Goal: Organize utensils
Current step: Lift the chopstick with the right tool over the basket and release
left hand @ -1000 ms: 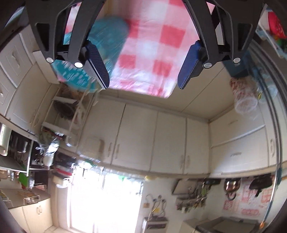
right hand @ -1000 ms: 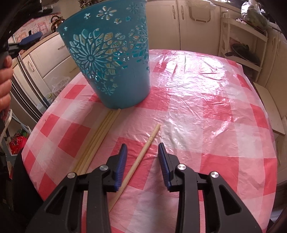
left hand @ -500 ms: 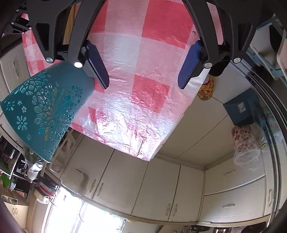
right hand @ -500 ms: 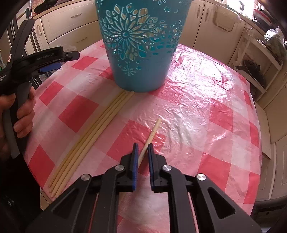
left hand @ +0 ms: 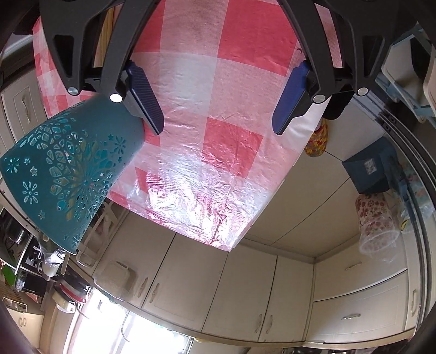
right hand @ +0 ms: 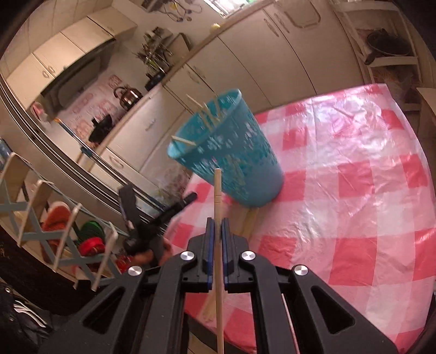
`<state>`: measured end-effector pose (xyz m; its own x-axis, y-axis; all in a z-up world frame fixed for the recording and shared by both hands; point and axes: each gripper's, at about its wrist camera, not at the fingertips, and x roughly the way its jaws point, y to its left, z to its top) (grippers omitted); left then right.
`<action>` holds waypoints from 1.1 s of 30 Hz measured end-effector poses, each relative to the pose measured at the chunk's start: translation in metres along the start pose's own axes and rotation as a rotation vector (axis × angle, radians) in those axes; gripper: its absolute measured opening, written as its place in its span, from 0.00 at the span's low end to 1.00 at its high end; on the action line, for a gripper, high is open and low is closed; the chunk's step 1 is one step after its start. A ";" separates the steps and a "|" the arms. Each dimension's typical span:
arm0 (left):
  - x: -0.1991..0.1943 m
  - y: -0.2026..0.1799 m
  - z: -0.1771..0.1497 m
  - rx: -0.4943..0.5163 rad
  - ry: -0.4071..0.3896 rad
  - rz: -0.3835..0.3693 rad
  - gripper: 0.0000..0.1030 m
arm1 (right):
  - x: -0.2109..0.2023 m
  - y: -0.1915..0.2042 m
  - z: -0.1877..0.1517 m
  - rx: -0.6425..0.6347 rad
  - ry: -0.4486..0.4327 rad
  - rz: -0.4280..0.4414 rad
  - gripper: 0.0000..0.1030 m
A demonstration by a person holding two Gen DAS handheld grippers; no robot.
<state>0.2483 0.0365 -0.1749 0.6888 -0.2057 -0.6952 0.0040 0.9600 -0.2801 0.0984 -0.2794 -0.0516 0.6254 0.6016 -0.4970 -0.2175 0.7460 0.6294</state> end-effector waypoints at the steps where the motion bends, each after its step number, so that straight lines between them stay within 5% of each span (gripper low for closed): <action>1: 0.000 0.000 0.000 0.000 0.000 0.000 0.76 | -0.005 0.009 0.012 -0.008 -0.036 0.016 0.06; 6: 0.000 0.000 0.000 -0.004 -0.004 -0.005 0.76 | -0.015 0.050 0.087 -0.067 -0.258 0.011 0.06; 13: 0.000 0.001 0.000 -0.009 -0.004 -0.008 0.78 | 0.045 0.072 0.135 -0.154 -0.465 -0.212 0.06; 19: 0.001 -0.001 0.000 -0.002 -0.003 -0.001 0.80 | 0.102 0.043 0.112 -0.195 -0.442 -0.401 0.06; 27: 0.001 -0.003 -0.001 0.007 0.002 0.006 0.81 | 0.111 0.033 0.087 -0.247 -0.370 -0.441 0.09; 33: 0.002 -0.003 -0.001 0.003 0.005 0.014 0.83 | 0.075 0.051 0.066 -0.261 -0.417 -0.432 0.19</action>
<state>0.2490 0.0331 -0.1756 0.6849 -0.1935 -0.7025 -0.0032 0.9633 -0.2685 0.1835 -0.2151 -0.0178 0.9239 0.1102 -0.3664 -0.0235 0.9721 0.2333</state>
